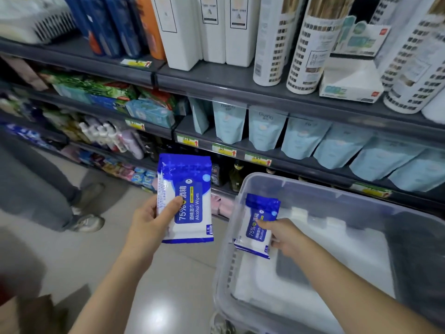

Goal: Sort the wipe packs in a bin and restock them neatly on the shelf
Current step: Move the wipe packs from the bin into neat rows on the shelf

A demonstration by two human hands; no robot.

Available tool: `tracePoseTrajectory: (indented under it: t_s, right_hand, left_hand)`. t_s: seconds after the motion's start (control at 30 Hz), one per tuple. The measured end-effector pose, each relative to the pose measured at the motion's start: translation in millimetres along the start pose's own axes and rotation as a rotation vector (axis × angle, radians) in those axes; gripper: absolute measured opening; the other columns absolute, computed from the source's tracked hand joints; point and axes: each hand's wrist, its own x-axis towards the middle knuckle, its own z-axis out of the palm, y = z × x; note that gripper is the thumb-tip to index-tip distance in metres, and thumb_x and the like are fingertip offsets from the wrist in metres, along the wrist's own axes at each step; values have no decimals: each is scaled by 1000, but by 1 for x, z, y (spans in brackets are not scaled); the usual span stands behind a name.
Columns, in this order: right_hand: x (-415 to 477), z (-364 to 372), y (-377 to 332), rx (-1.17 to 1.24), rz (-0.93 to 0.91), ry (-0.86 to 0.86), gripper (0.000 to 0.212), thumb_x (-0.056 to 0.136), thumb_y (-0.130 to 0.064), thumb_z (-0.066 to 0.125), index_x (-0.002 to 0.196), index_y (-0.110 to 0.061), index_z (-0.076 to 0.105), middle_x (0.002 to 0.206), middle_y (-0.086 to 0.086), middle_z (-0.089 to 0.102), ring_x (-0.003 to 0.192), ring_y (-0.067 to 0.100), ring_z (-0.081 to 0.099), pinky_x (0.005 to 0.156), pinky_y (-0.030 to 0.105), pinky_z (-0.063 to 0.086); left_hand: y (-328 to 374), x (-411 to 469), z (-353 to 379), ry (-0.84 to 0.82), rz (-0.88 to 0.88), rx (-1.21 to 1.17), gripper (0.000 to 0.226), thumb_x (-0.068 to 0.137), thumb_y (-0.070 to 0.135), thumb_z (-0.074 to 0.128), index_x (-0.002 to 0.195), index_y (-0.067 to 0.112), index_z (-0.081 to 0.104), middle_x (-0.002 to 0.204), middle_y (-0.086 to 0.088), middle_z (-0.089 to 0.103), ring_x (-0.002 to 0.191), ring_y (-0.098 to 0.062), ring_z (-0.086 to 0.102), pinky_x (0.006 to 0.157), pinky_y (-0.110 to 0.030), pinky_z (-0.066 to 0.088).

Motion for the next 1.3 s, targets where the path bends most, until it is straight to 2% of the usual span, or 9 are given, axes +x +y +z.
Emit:
tracePoseTrajectory:
  t_s: [0.13, 0.27, 0.47, 0.57, 0.8, 0.93, 1.0, 1.13, 1.3]
  right_hand:
    - [-4, -2, 3, -3, 5, 6, 9, 84, 2, 63, 91, -3, 61, 85, 10, 68, 71, 21, 63, 65, 30, 50]
    - [-19, -9, 5, 27, -60, 41, 26, 81, 0, 67, 107, 2, 61, 104, 18, 69, 87, 29, 65, 89, 44, 48]
    - [-75, -51, 4, 270, -215, 117, 24, 83, -3, 66, 105, -6, 59, 96, 10, 71, 75, 21, 69, 59, 29, 54]
    - [-118, -82, 8, 372, -322, 173, 19, 84, -6, 65, 102, -8, 62, 89, 5, 74, 74, 18, 71, 61, 29, 54]
    - [-222, -159, 50, 658, -519, 423, 22, 84, -1, 61, 103, -10, 64, 93, 8, 73, 78, 21, 69, 76, 36, 56]
    - [-291, -195, 88, 742, -637, 603, 21, 84, 3, 59, 101, -9, 64, 92, 11, 72, 70, 19, 68, 62, 32, 57]
    - [-328, -214, 113, 750, -694, 691, 22, 83, 3, 59, 99, -10, 64, 90, 6, 73, 72, 18, 69, 64, 32, 57]
    - [-411, -252, 183, 818, -772, 856, 22, 83, 2, 60, 100, -10, 63, 87, 3, 74, 70, 16, 70, 53, 24, 54]
    - [-508, -280, 285, 895, -822, 1044, 25, 81, 0, 62, 104, -11, 63, 93, 4, 74, 76, 19, 71, 61, 29, 58]
  left_hand:
    - [1, 5, 3, -41, 0, 27, 24, 82, 24, 65, 100, 8, 64, 88, -6, 75, 72, -16, 71, 56, -23, 55]
    - [5, 9, 18, -139, -7, 44, 38, 73, 34, 67, 103, 10, 64, 90, -5, 75, 77, -20, 72, 59, -26, 56]
    - [12, 9, 78, -360, 41, 132, 15, 82, 23, 66, 95, 17, 65, 88, 0, 76, 76, -17, 72, 60, -25, 57]
    - [16, -3, 115, -469, 52, 154, 16, 83, 23, 66, 97, 18, 66, 90, -1, 75, 79, -20, 72, 65, -31, 58]
    - [19, -75, 200, -781, 104, 229, 14, 83, 20, 67, 97, 18, 65, 85, 0, 76, 72, -17, 73, 52, -21, 53]
    - [20, -143, 244, -947, 168, 250, 15, 81, 19, 69, 96, 18, 66, 84, 1, 76, 70, -16, 72, 51, -21, 52]
    - [18, -182, 260, -1007, 227, 262, 12, 82, 16, 69, 93, 20, 66, 82, 2, 76, 67, -12, 71, 50, -18, 51]
    - [4, -269, 284, -1115, 309, 269, 8, 83, 15, 69, 90, 18, 68, 82, 0, 75, 66, -12, 70, 52, -20, 51]
    - [-25, -399, 307, -1324, 323, 231, 13, 79, 17, 68, 93, 18, 68, 84, -1, 76, 70, -16, 71, 57, -23, 56]
